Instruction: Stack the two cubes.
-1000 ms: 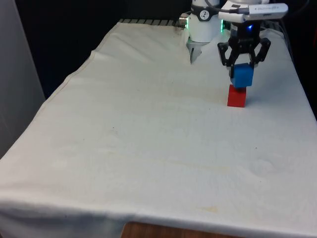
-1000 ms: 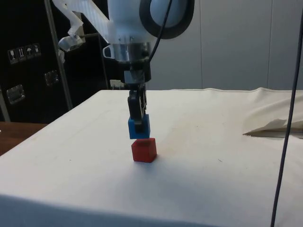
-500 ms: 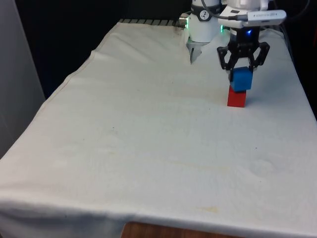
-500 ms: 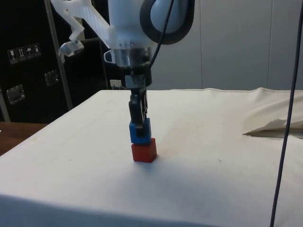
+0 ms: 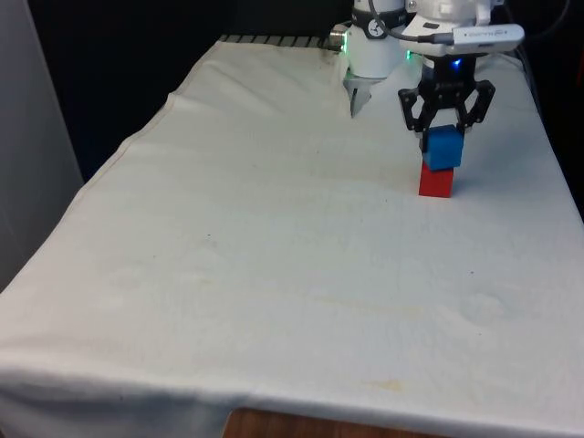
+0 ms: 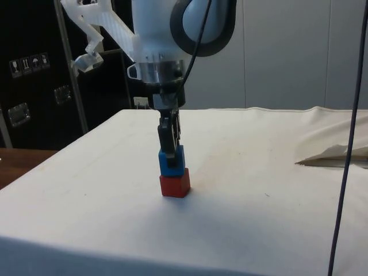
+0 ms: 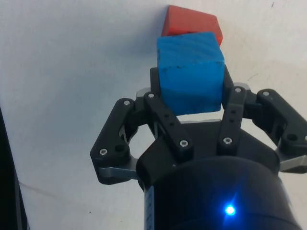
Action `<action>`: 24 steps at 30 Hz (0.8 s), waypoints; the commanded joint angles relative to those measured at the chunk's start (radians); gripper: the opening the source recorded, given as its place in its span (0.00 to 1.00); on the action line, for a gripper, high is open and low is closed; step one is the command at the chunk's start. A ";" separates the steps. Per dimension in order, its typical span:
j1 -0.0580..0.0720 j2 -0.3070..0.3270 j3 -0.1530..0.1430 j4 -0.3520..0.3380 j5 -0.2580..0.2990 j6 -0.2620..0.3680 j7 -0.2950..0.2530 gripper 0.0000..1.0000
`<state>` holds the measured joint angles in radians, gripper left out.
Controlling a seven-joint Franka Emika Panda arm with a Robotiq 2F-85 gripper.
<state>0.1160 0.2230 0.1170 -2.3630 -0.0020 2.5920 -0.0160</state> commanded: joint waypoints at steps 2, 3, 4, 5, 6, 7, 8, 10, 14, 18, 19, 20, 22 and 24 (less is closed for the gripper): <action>0.000 0.005 0.000 0.000 0.001 0.006 -0.001 0.01; 0.000 0.007 0.000 0.000 0.001 0.007 -0.002 0.01; 0.000 0.009 0.000 0.001 0.002 0.008 -0.002 0.01; -0.001 0.011 0.000 0.001 0.003 0.008 -0.003 0.01; -0.001 0.014 0.002 0.001 0.006 0.010 -0.005 0.01; 0.000 0.009 0.000 0.000 0.000 0.001 0.000 0.01; -0.002 0.016 0.002 0.001 0.007 0.012 -0.005 0.01; -0.001 0.014 0.002 0.002 0.005 0.009 -0.004 0.01; -0.001 0.012 0.000 0.002 0.002 0.006 -0.002 0.01; 0.000 0.012 0.000 0.002 0.001 0.004 -0.001 0.01; 0.000 0.012 0.000 0.002 0.001 0.003 -0.001 0.01; 0.000 0.011 0.000 0.002 0.001 0.003 -0.001 0.03; 0.000 0.011 0.000 0.002 0.001 0.003 -0.001 0.17; 0.000 0.011 0.000 0.002 0.001 0.003 -0.001 0.26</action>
<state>0.1160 0.2340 0.1170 -2.3610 -0.0020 2.5940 -0.0160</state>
